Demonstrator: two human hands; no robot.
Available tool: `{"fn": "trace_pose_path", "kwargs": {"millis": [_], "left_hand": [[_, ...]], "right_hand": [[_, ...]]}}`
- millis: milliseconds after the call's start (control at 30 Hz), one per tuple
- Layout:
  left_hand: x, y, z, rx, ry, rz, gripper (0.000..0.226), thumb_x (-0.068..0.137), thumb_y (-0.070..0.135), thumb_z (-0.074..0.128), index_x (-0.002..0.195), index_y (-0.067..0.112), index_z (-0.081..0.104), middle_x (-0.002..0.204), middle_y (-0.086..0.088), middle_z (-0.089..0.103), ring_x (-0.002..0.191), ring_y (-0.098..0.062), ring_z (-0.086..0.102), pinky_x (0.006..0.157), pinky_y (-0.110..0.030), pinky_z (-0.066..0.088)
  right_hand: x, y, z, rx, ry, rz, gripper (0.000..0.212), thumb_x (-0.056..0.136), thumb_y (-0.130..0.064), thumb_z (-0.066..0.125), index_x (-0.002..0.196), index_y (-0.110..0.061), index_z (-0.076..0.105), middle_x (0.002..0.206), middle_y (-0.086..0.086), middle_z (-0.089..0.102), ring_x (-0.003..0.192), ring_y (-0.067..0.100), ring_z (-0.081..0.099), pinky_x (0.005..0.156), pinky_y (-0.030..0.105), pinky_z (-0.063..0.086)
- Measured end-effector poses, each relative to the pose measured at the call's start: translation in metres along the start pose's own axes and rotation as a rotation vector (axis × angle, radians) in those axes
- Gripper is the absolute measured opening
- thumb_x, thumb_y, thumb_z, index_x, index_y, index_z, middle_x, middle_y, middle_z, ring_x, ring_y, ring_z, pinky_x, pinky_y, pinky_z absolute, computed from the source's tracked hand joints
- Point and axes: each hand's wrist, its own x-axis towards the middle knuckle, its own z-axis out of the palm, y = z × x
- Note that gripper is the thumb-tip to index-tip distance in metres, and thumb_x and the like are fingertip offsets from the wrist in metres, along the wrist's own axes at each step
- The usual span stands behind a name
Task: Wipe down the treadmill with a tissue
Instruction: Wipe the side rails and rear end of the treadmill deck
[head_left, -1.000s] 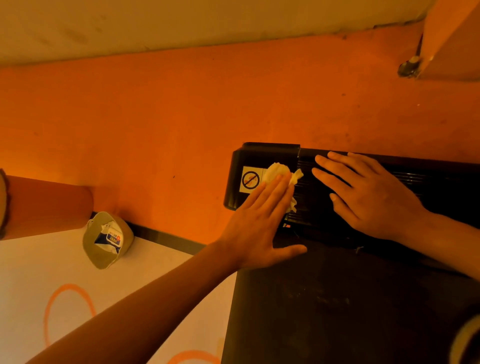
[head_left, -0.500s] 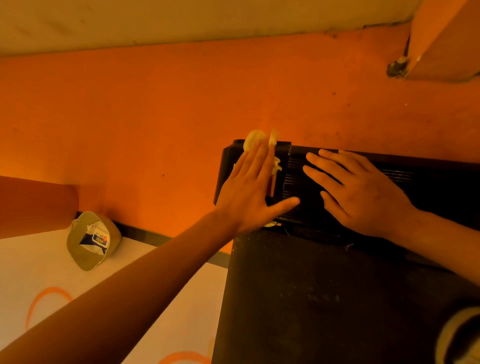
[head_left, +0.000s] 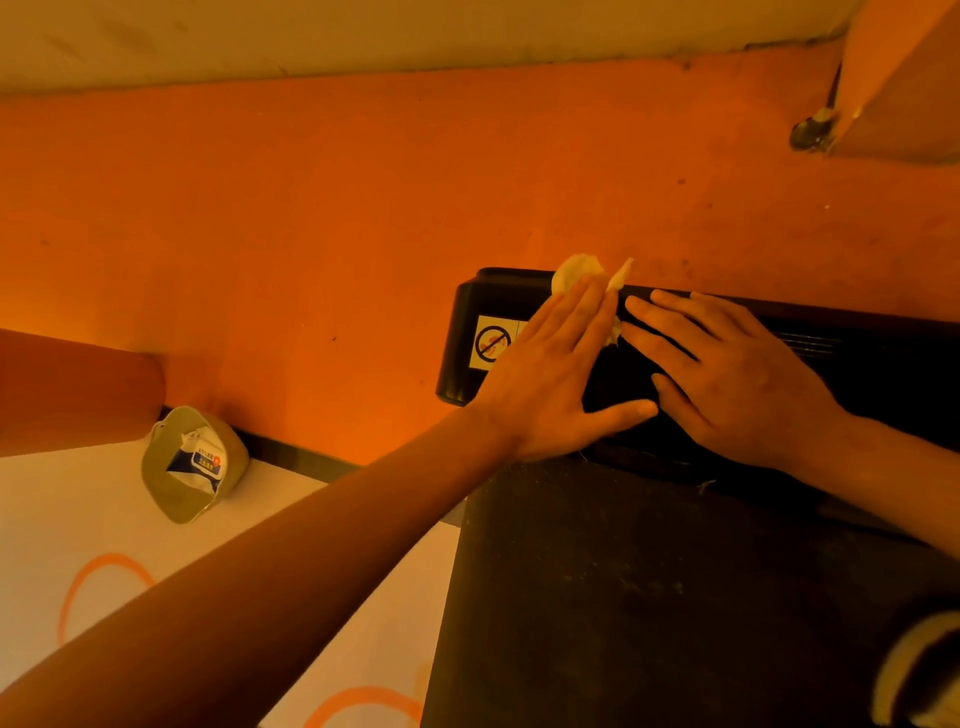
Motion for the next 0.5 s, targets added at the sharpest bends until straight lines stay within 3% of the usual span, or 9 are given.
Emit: {"fn": "trace_pose_path", "kwargs": {"millis": [133, 267, 500], "left_hand": [[-0.058, 0.003, 0.016, 0.051, -0.044, 0.074, 0.114, 0.088, 0.084, 0.033, 0.165, 0.007, -0.001, 0.173, -0.01, -0.013, 0.159, -0.021, -0.014, 0.131, -0.043, 0.001], [-0.107, -0.014, 0.029, 0.173, -0.059, 0.034, 0.115, 0.087, 0.09, 0.022, 0.165, 0.008, 0.001, 0.173, -0.013, -0.011, 0.16, -0.023, -0.011, 0.13, -0.042, 0.001], [-0.112, 0.007, 0.052, -0.1, 0.141, -0.467, 0.105, 0.091, 0.086, 0.009, 0.163, 0.014, -0.015, 0.171, -0.006, -0.022, 0.158, -0.02, -0.019, 0.128, -0.041, -0.007]], "right_hand": [[-0.001, 0.001, 0.0, 0.009, 0.003, 0.002, 0.056, 0.104, -0.031, 0.037, 0.154, -0.007, 0.046, 0.162, 0.014, 0.04, 0.15, 0.034, 0.036, 0.122, 0.052, 0.029], [-0.001, 0.001, 0.002, 0.02, 0.008, 0.005, 0.055, 0.104, -0.031, 0.037, 0.154, -0.008, 0.046, 0.162, 0.013, 0.04, 0.15, 0.034, 0.036, 0.122, 0.052, 0.029], [-0.001, 0.001, 0.001, 0.028, 0.031, 0.0, 0.055, 0.103, -0.029, 0.039, 0.153, -0.007, 0.048, 0.161, 0.014, 0.041, 0.149, 0.035, 0.037, 0.12, 0.051, 0.029]]}}
